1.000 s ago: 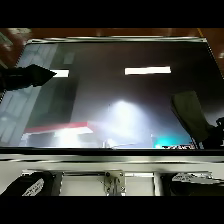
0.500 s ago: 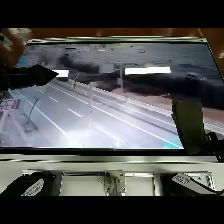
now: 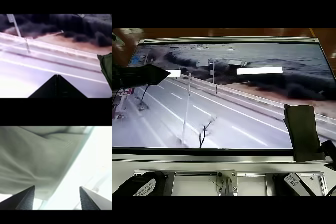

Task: Fold the shirts.

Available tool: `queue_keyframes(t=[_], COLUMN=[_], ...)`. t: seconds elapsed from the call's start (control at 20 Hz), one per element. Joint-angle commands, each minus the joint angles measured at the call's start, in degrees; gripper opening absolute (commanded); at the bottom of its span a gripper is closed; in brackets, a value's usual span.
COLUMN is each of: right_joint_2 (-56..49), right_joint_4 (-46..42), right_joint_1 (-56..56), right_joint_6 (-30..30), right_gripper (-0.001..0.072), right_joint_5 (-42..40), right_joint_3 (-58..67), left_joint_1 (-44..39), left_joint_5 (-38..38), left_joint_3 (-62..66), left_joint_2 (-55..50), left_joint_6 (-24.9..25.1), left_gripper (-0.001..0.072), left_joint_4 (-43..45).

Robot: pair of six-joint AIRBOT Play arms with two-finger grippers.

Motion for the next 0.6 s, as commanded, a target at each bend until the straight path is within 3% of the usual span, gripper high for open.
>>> queue_keyframes(t=[0.0, 0.1, 0.2, 0.3, 0.4, 0.45, 0.5, 0.55], right_joint_2=[3.2, 3.7, 3.7, 3.6, 2.8, 1.2, -0.7, -2.7], right_joint_4=[-5.2, 4.6, 15.5, 17.5, 12.8, 9.6, 8.1, 8.0], right_joint_1=[0.1, 2.3, 10.3, 24.6, 41.5, 48.4, 53.2, 55.5], right_joint_6=[0.1, -1.5, -8.0, -11.8, -11.6, -7.7, -4.1, -2.6], right_gripper=[0.0664, 0.0657, 0.0657, 0.0657, 0.0658, 0.0670, 0.0685, 0.0685], right_joint_5=[-0.2, -7.1, -16.7, -20.0, -19.3, -18.6, -16.3, -13.8], right_joint_3=[8.7, 18.5, 25.3, 28.1, 28.0, 28.0, 28.0, 28.0], left_joint_1=[0.0, -0.4, -3.2, -8.3, -14.2, -16.7, -19.1, -21.0], left_joint_5=[0.1, 0.1, 0.7, -0.5, -6.5, -11.1, -16.0, -20.6], left_joint_3=[0.0, 0.0, 0.1, 0.9, 3.8, 5.9, 8.7, 11.8], left_joint_2=[-0.1, -1.0, -3.4, -7.9, -14.1, -17.4, -21.0, -24.2], left_joint_6=[0.6, 0.6, -1.7, -13.3, -18.8, -18.8, -18.8, -19.2], left_gripper=[0.0034, 0.0032, 0.0030, 0.0031, 0.0034, 0.0107, 0.0450, 0.0682], left_joint_4=[0.0, 1.3, 11.0, 25.5, 35.3, 38.1, 40.6, 42.6])
